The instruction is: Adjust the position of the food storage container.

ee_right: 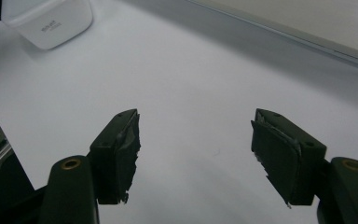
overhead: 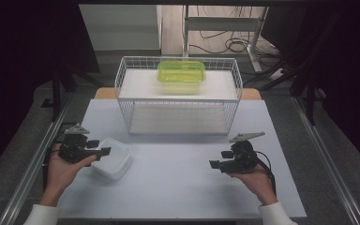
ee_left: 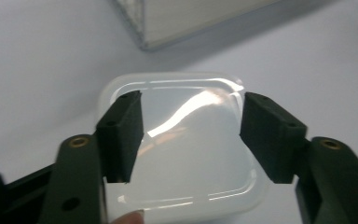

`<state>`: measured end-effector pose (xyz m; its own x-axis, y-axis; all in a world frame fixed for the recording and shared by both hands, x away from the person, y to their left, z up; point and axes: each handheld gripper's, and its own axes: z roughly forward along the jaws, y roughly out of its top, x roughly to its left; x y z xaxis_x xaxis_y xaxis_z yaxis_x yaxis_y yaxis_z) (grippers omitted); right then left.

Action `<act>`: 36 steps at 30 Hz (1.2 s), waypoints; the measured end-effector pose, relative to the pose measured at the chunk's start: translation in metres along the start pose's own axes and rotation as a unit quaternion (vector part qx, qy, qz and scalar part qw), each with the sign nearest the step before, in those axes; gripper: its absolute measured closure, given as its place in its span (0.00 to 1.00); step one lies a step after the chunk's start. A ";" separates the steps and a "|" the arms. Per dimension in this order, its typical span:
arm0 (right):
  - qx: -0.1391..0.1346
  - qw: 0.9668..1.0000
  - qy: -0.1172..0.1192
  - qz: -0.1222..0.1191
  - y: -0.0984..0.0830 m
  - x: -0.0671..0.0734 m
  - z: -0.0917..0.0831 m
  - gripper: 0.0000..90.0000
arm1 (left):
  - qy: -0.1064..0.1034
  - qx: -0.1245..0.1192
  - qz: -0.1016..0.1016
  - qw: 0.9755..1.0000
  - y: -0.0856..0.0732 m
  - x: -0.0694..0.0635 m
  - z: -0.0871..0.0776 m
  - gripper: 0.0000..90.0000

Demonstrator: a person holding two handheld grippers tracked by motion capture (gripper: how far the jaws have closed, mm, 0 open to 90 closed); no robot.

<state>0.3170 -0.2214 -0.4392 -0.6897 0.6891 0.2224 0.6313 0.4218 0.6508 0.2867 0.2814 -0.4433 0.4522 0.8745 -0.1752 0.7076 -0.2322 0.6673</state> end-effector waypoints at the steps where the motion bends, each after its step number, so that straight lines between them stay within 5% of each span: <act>1: 0.001 1.000 -0.003 -0.001 0.000 0.000 -0.001 0.35 | 0.002 0.001 -0.005 1.000 -0.001 0.004 0.000 0.47; 7: 0.002 1.000 -0.009 -0.002 -0.001 0.001 0.000 0.35 | 0.014 0.005 -0.034 0.999 -0.007 0.025 -0.001 0.54; 19: 0.006 1.000 -0.012 -0.005 0.000 0.003 0.001 0.34 | 0.047 0.054 -0.032 0.997 -0.018 0.052 0.008 0.97; 28: 0.007 1.000 -0.013 -0.006 0.000 0.002 0.002 0.34 | 0.037 0.096 -0.030 0.994 -0.019 0.056 0.024 1.00; 36: 0.006 1.000 -0.017 -0.001 -0.001 0.001 0.000 0.34 | 0.027 0.095 -0.038 0.994 -0.021 0.058 0.023 1.00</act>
<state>0.3157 -0.2214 -0.4399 -0.6788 0.7077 0.1962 0.6341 0.4301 0.6426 0.3108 0.3271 -0.4846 0.3668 0.9133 -0.1768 0.8306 -0.2360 0.5044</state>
